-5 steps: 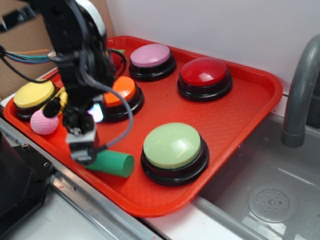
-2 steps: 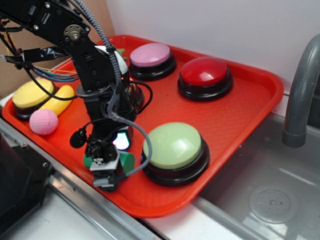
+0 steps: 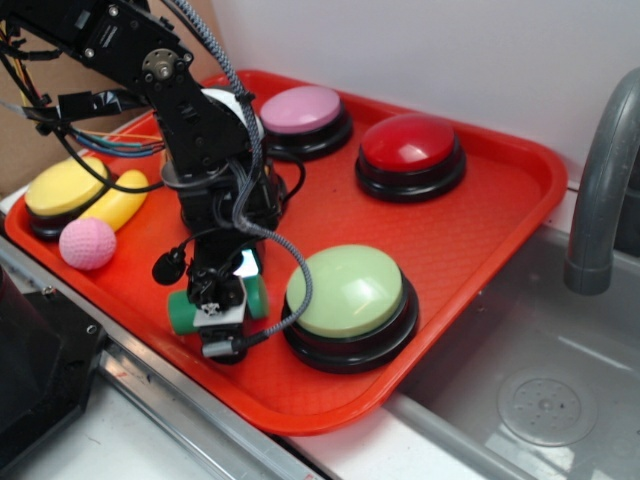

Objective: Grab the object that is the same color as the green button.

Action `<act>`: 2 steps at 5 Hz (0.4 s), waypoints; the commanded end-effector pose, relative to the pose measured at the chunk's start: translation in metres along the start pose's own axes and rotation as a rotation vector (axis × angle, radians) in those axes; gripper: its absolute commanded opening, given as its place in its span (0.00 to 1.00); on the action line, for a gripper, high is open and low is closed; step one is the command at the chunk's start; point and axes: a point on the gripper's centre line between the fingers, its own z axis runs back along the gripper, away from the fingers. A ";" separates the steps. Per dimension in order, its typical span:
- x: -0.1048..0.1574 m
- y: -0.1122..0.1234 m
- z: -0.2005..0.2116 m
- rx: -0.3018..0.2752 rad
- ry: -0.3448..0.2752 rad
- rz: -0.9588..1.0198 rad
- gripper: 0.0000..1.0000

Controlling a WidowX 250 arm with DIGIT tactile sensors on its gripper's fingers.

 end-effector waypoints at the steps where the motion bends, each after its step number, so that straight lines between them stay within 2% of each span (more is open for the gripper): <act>1: 0.004 -0.003 0.003 0.017 -0.016 0.053 0.00; 2: 0.004 -0.004 0.006 -0.005 -0.020 0.078 0.00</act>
